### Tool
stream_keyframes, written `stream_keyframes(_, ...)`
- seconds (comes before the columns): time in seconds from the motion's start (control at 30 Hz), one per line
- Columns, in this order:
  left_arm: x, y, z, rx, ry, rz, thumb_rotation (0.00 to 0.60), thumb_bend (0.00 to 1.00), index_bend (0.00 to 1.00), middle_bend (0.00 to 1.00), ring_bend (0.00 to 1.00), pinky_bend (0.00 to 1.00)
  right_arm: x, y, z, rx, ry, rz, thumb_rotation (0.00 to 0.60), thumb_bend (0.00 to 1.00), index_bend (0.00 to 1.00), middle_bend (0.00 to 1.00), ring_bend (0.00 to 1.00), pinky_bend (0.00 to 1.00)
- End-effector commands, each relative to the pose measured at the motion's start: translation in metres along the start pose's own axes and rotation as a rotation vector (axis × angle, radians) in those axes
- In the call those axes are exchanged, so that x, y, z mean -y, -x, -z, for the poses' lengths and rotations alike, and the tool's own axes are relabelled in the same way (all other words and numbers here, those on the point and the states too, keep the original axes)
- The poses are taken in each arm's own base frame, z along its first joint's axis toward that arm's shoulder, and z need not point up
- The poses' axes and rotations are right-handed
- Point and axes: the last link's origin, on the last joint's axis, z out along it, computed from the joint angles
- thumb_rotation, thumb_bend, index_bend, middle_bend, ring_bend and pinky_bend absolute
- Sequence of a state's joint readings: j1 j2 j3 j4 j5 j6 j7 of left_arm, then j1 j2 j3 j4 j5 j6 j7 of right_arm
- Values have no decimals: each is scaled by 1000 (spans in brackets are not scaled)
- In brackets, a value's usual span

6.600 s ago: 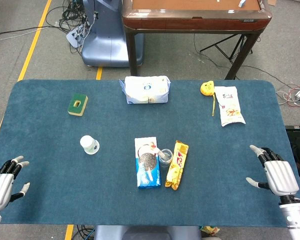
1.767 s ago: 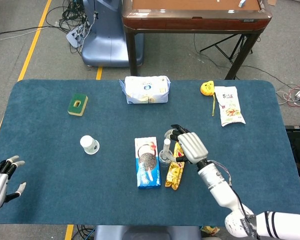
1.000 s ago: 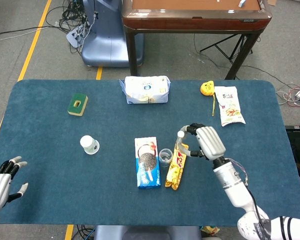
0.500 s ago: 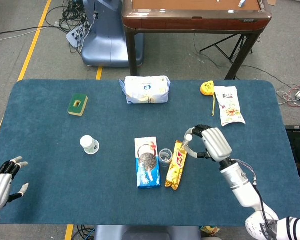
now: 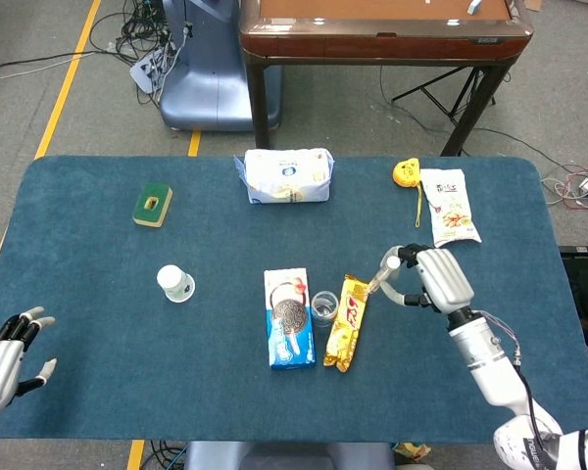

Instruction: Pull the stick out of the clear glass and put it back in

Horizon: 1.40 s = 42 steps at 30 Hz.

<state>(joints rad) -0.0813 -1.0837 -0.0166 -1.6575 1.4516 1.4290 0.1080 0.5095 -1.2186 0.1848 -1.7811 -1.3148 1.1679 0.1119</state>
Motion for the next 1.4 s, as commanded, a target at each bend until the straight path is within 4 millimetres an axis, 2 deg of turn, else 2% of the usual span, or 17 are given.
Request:
stream_keyframes(0.03, 0, 0, 0, 1, 0, -1, 600, 326, 251, 156, 149, 357, -2, -2, 2, -11, 18, -103, 600, 508, 813, 606, 435, 451)
stream_keyframes(0.2, 0, 0, 0, 1, -3, 0, 600, 326, 252, 156, 148, 357, -9, -5, 4, -3, 24, -291, 600, 508, 813, 606, 435, 451)
stream_keyframes(0.33, 0, 0, 0, 2, -2, 0, 600, 326, 251, 156, 148, 357, -15, -7, 4, 27, 35, -323, 600, 508, 813, 606, 435, 451)
stream_keyframes(0.5, 0, 1, 0, 2, -2, -1, 600, 326, 251, 157, 148, 357, -19, -8, 2, 64, 41, -121, 600, 508, 815, 606, 435, 451)
stream_keyframes(0.63, 0, 1, 0, 3, -2, -3, 600, 326, 251, 156, 148, 357, -10, -7, 0, 114, 33, 129, 600, 508, 826, 609, 437, 451)
stream_keyframes(0.77, -1, 1, 0, 4, 0, -4, 600, 326, 251, 156, 149, 357, 1, -5, 0, 122, 36, 239, 600, 510, 827, 611, 439, 451)
stream_keyframes(0.83, -1, 1, 0, 4, 1, -5, 600, 326, 251, 156, 149, 357, 4, -3, 1, 113, 46, 190, 600, 510, 827, 611, 439, 451)
stream_keyframes(1.07, -1, 1, 0, 3, 0, -3, 600, 326, 251, 157, 148, 357, -3, -7, 2, 90, 92, -344, 600, 517, 826, 611, 439, 451)
stream_keyframes(1.13, -1, 1, 0, 2, 0, -4, 600, 326, 251, 156, 149, 357, -7, -11, 2, 87, 82, -402, 600, 522, 826, 612, 439, 451)
stream_keyframes(1.2, -1, 1, 0, 1, 2, -6, 600, 326, 251, 156, 148, 357, -11, -13, 2, 93, 68, -367, 600, 522, 827, 613, 441, 451)
stream_keyframes(1.4, -2, 1, 1, -3, 5, -7, 600, 326, 251, 156, 149, 357, -18, -15, 6, 163, 52, 99, 600, 523, 835, 635, 461, 451)
